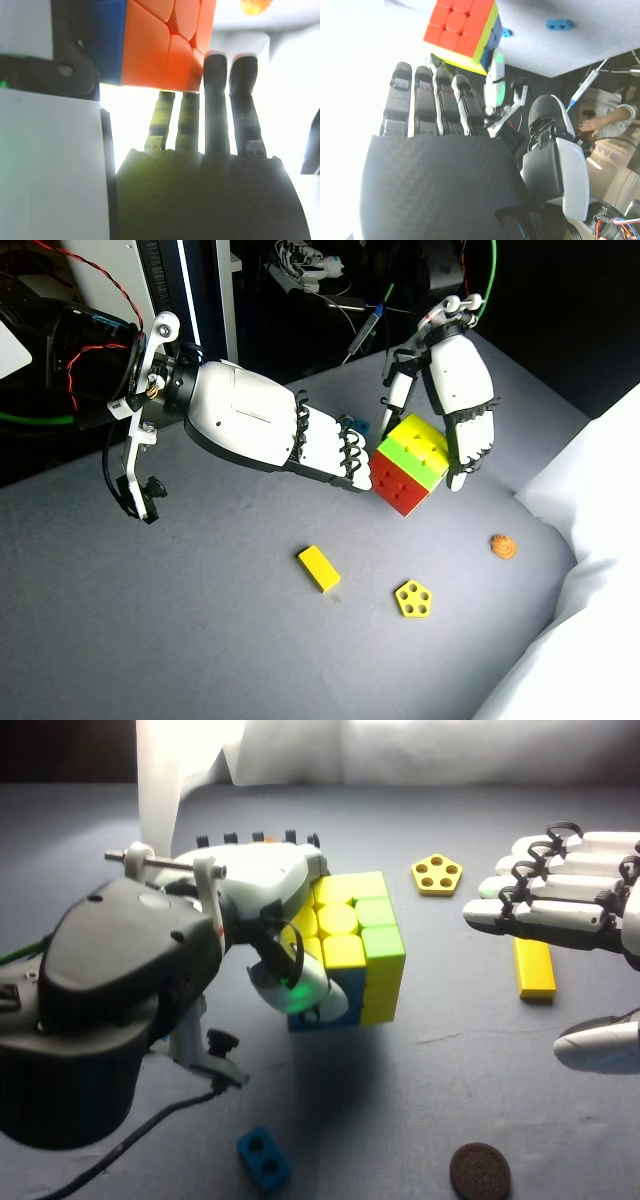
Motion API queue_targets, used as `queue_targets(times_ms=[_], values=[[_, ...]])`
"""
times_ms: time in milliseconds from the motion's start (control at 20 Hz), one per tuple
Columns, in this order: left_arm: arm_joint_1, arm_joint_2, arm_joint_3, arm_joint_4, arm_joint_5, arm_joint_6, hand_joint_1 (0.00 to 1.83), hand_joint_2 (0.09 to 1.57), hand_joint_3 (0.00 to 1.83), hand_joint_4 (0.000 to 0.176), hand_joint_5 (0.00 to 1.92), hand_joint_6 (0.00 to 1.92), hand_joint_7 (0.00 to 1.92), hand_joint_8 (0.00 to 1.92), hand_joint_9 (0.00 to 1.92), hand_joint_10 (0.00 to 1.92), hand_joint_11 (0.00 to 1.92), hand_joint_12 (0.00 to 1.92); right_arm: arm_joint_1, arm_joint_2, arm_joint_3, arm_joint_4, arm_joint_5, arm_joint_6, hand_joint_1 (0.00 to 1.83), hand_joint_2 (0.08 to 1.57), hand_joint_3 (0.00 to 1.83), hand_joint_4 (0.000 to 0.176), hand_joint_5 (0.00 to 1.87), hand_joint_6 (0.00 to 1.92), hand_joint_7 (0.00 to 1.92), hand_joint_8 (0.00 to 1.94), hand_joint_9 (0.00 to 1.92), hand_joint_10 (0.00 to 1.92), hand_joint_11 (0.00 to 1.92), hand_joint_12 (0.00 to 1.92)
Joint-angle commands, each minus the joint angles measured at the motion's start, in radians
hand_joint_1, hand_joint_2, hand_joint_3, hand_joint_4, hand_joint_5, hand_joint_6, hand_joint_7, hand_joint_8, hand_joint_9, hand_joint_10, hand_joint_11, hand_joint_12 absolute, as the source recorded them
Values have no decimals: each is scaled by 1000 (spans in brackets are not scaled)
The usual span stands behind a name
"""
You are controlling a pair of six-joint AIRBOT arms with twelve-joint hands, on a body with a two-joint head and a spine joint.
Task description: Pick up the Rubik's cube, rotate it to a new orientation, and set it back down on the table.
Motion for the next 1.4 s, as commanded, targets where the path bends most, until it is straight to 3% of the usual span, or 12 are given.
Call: queue_targets(times_ms=[0, 100, 400, 600, 700, 750, 800, 900, 1000, 1150, 1300, 1350], values=[[3, 8, -1, 97, -26, -30, 1019, 1410, 0, 15, 496, 1696, 483, 1839, 296, 1918, 245, 1921, 13, 5, -4, 19, 104, 1, 0, 1205, 0, 0, 0, 0, 0, 0, 0, 0, 0, 0], [34, 8, 2, 130, -26, -70, 1024, 1411, 1, 0, 494, 1669, 483, 1869, 291, 1921, 250, 1921, 13, 5, -5, 19, 104, 1, 0, 1206, 0, 0, 0, 0, 0, 0, 0, 0, 0, 0], [96, -8, 29, 230, -25, -172, 1024, 1409, 1, 4, 511, 1671, 472, 1860, 308, 1915, 259, 1921, 15, -2, -13, 19, 89, -7, 0, 1213, 0, 0, 0, 0, 0, 0, 0, 0, 0, 0], [117, -17, 37, 252, -25, -201, 1021, 1401, 0, 28, 489, 1731, 514, 1768, 314, 1887, 263, 1921, 11, -2, -15, 18, 87, -10, 0, 1217, 0, 0, 0, 0, 0, 0, 0, 0, 0, 0], [124, -17, 36, 254, -25, -203, 1074, 1264, 0, 0, 258, 1534, 309, 1636, 275, 1756, 201, 1921, 11, -2, -21, 18, 85, -10, 0, 1214, 0, 0, 0, 0, 0, 0, 0, 0, 0, 0], [126, -17, 35, 255, -25, -205, 1074, 1264, 0, 0, 258, 1534, 309, 1636, 275, 1756, 201, 1921, 11, -1, -23, 18, 85, -10, 0, 1214, 0, 0, 0, 0, 0, 0, 0, 0, 0, 0], [131, -17, 34, 261, -26, -209, 988, 1172, 0, 0, 235, 996, 244, 1310, 268, 1497, 125, 1795, 11, -1, -24, 18, 85, -10, 0, 1212, 0, 0, 0, 0, 0, 0, 0, 0, 0, 0], [135, -17, 32, 261, -26, -210, 873, 1091, 0, 0, 319, 447, 357, 699, 293, 1050, 26, 1558, 11, -1, -24, 17, 74, -11, 0, 1215, 0, 0, 0, 0, 0, 0, 0, 0, 0, 0], [138, -17, 31, 261, -26, -210, 741, 1026, 0, 0, 297, 109, 418, 168, 339, 547, 1, 1328, 10, -1, -24, 17, 60, -11, 0, 1218, 0, 0, 0, 0, 0, 0, 0, 0, 0, 0], [142, -17, 27, 261, -26, -210, 638, 974, 0, 0, 130, 6, 220, 6, 241, 94, 0, 933, 10, 0, -24, 17, 58, -10, 0, 1232, 7, 0, 0, 0, 0, 0, 0, 0, 0, 0], [143, -17, 17, 256, -31, -210, 516, 897, 0, 0, 1, 0, 8, 1, 21, 12, 0, 271, 8, 0, -24, 16, 57, -10, 0, 1225, 3, 0, 0, 0, 0, 0, 0, 0, 0, 0], [143, -17, 13, 254, -35, -209, 507, 890, 0, 0, 0, 0, 1, 0, 6, 7, 0, 204, 8, 0, -25, 16, 57, -10, 0, 1231, 5, 0, 0, 0, 0, 0, 0, 0, 0, 0]])
